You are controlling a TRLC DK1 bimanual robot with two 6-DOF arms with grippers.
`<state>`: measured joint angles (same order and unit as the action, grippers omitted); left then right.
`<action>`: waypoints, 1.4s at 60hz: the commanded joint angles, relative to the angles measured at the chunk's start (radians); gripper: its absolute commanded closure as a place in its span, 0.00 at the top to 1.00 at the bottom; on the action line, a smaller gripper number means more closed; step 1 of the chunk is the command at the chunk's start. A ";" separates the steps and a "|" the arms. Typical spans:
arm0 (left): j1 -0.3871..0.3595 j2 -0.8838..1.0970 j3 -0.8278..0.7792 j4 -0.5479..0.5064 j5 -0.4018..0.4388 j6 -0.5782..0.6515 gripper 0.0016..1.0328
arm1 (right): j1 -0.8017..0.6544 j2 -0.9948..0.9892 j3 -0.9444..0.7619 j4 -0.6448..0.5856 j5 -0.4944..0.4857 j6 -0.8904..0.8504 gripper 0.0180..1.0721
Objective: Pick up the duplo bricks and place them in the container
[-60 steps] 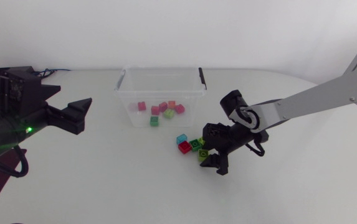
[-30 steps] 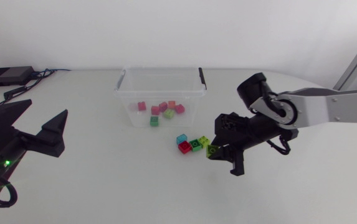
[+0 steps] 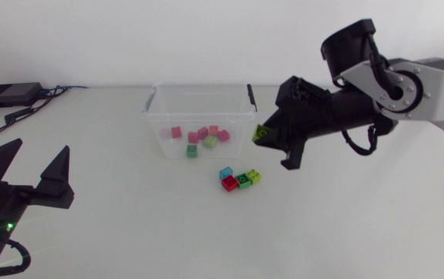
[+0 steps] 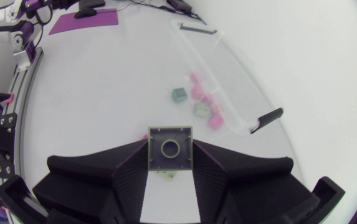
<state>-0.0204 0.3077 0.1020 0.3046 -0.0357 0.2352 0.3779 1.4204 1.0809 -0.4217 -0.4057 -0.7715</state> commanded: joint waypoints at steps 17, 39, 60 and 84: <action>0.016 -0.061 -0.094 0.062 -0.004 -0.016 0.95 | 0.012 0.239 0.254 0.198 0.051 0.184 0.18; 0.027 -0.205 -0.107 -0.047 -0.004 -0.062 0.96 | 0.070 0.546 0.547 0.264 0.150 0.248 0.18; 0.083 -0.321 -0.107 -0.191 -0.007 -0.247 0.96 | 0.102 0.661 0.633 0.319 0.271 0.304 0.57; 0.069 -0.321 -0.105 -0.279 -0.007 -0.300 0.96 | 0.056 0.153 0.159 0.469 0.311 0.390 0.84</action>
<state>0.0551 -0.0025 0.0135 0.0383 -0.0360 -0.0307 0.4400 1.6775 1.3380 0.0257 -0.1024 -0.4244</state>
